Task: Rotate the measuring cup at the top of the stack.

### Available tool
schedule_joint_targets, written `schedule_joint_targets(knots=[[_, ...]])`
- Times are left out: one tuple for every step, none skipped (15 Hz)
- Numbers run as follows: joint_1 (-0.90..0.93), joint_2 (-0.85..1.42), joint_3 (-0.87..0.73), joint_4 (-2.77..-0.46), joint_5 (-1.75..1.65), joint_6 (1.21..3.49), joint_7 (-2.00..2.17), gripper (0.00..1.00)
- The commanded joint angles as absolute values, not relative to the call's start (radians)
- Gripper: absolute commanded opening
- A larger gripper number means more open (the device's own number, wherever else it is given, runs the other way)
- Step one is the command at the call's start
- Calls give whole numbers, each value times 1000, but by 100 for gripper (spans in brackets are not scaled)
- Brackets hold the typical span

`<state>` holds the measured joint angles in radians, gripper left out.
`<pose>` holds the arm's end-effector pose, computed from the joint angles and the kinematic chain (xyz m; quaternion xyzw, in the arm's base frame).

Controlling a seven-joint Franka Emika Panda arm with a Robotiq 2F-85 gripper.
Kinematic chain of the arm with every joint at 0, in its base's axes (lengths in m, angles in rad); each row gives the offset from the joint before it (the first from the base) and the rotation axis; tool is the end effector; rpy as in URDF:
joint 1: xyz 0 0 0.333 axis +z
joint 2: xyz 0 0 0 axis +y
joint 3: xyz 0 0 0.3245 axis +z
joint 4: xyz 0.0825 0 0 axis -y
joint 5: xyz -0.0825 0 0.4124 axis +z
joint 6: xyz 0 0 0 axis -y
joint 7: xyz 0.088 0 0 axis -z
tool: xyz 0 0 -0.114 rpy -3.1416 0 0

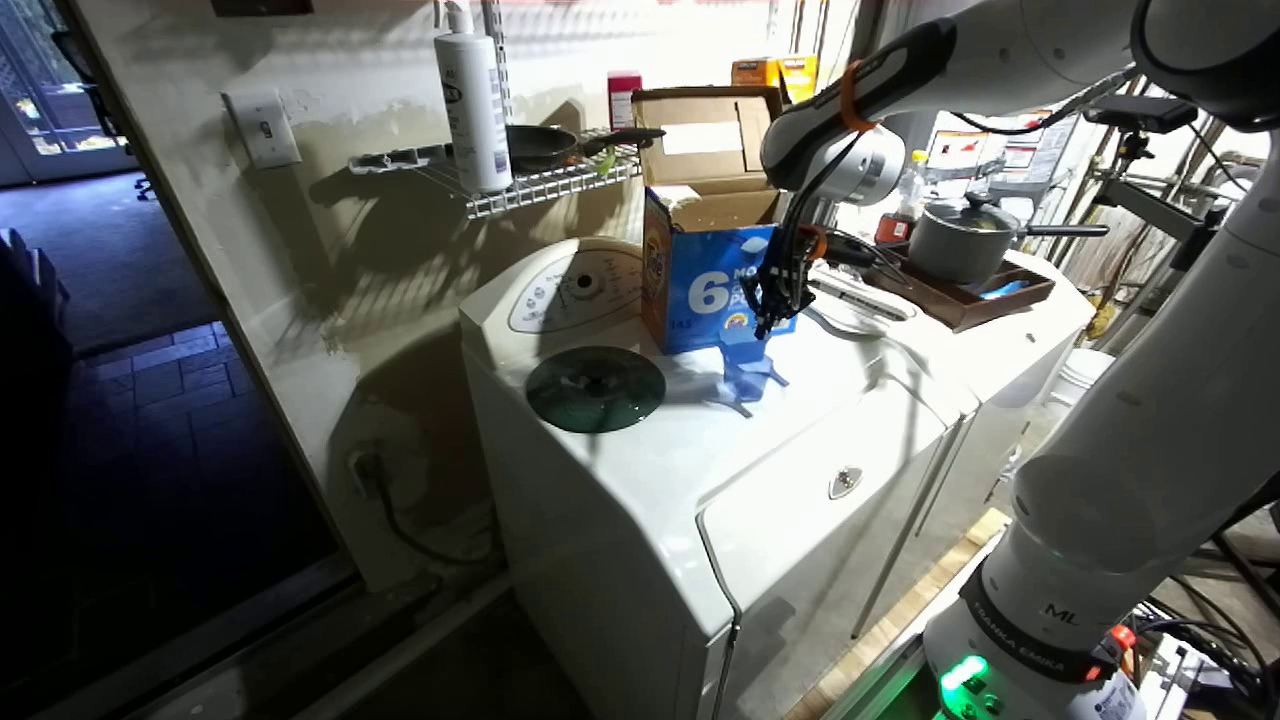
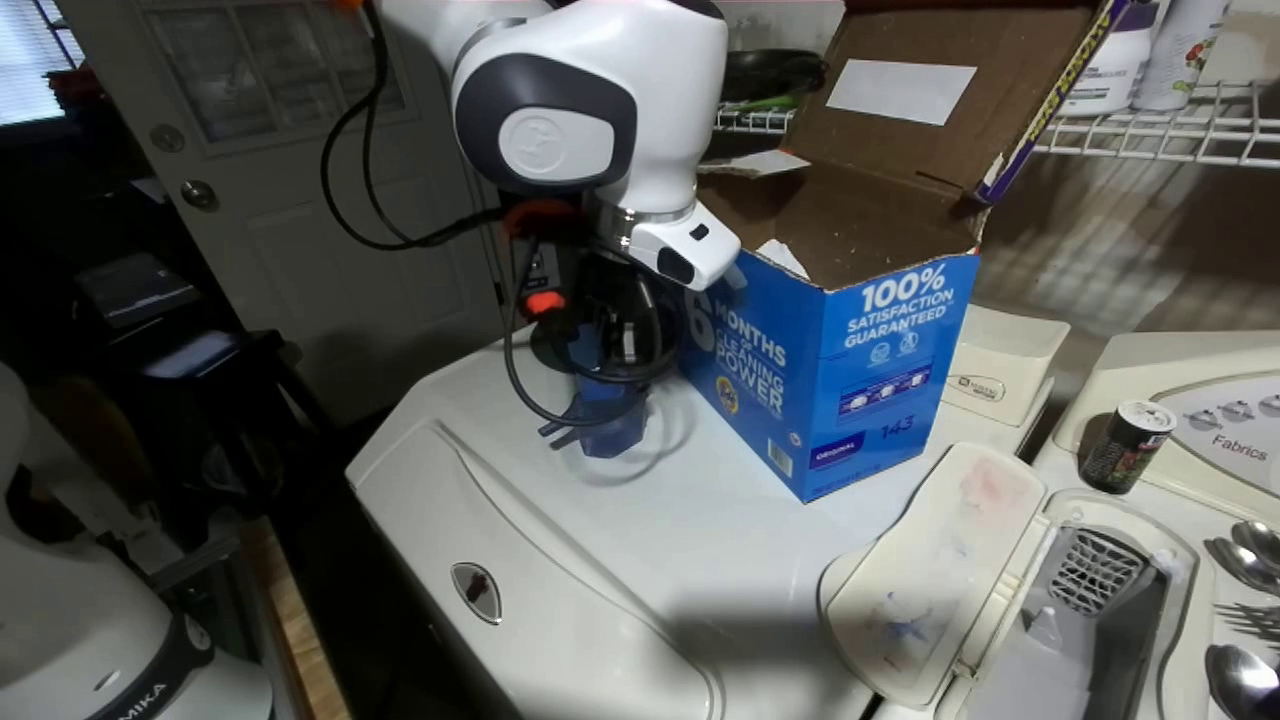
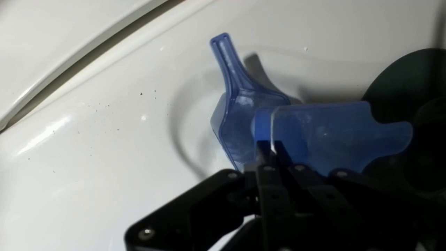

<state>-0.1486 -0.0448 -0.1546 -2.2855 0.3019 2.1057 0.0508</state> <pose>0.4969 -0.1389 0.3464 -0.9556 0.2572 0.0507 0.1347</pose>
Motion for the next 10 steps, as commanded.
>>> schedule_joint_targets(knots=[[-143,-96,-149,-2289,259,2071,12,1],[-141,-104,-147,-2284,242,2054,-4,1],[-139,-112,-145,-2280,214,2038,-15,1],[-135,-121,-141,-2273,178,2018,-40,1],[-132,-130,-139,-2270,149,1997,-53,1],[-128,-137,-135,-2263,119,1958,-75,1],[-126,-145,-130,-2256,82,1925,-92,1],[-122,-150,-127,-2243,53,1883,-112,1],[-118,-156,-122,-2235,23,1851,-132,1],[-113,-160,-117,-2226,-6,1819,-152,1]])
